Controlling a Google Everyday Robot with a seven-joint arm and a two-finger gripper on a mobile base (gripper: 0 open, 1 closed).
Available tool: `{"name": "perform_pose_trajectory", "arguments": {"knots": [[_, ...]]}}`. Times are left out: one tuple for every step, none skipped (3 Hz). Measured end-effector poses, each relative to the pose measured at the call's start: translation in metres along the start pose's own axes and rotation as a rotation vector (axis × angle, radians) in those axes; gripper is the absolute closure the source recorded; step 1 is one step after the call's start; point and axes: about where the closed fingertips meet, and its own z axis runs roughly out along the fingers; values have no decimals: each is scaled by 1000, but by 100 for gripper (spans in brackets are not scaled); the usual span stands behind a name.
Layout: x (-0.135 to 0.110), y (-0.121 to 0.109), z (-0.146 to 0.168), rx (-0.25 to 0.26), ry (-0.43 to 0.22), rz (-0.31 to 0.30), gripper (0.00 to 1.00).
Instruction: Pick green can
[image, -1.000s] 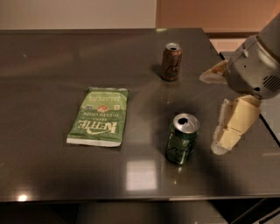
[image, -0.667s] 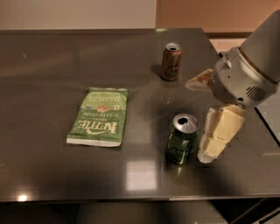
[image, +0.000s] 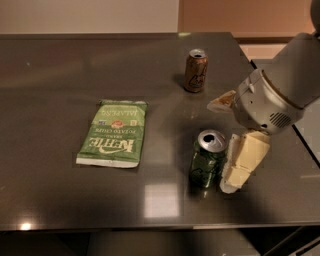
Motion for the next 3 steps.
{"name": "perform_pose_trajectory", "arguments": {"knots": [[1,3,5,-10,-8,0,18],[-5,8,10,-29,-25,-9,41],[-6,10,11,-35,-27,-13,64]]}}
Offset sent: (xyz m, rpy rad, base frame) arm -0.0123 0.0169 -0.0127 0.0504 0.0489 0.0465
